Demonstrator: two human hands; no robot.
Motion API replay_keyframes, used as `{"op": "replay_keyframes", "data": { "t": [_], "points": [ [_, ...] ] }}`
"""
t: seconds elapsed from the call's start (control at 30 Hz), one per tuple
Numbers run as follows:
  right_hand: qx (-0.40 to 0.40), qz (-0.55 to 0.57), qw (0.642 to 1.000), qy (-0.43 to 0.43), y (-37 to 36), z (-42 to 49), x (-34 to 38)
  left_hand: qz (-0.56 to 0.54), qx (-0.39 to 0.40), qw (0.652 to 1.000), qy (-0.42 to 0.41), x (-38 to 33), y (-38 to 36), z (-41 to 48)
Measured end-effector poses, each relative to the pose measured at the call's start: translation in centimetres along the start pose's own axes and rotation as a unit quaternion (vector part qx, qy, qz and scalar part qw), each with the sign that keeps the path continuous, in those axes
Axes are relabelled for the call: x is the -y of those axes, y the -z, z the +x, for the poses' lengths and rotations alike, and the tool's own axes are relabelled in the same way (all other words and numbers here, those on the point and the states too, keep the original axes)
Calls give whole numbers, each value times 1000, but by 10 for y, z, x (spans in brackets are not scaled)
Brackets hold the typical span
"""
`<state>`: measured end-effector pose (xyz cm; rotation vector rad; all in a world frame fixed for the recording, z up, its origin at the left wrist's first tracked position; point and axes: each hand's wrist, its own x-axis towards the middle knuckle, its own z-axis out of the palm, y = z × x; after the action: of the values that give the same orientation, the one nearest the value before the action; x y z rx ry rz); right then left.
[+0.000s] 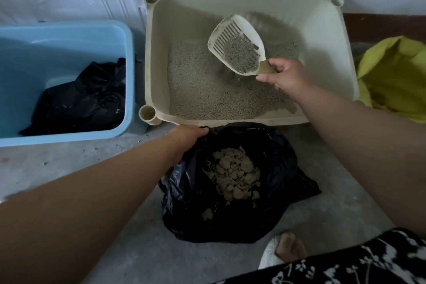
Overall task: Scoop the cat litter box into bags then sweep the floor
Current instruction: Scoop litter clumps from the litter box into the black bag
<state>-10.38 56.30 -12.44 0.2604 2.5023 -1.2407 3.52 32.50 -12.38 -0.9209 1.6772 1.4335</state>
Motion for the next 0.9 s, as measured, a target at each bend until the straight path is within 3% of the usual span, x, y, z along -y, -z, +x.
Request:
{"op": "replay_keyframes", "data": {
  "t": [0.2,0.3,0.47,0.57,0.67,0.9],
  "points": [
    [26,-53,998,12,3,5,5,-2,-3,1000,-7,-1,0,-3],
    [53,-155,986,18,4,7,16,6,-3,1000,-5,0,1,-2],
    [115,-436,892,-22,10,16,58,34,-3,999,-6,-1,2,-4],
    [141,-505,850,-56,9,24,88,55,0,998,-8,1,3,-5],
    [146,-555,818,-27,-6,29,108,71,24,997,-1,5,3,-7],
    [107,-502,857,52,-66,32,79,102,38,994,16,7,9,-7]
  ]
}}
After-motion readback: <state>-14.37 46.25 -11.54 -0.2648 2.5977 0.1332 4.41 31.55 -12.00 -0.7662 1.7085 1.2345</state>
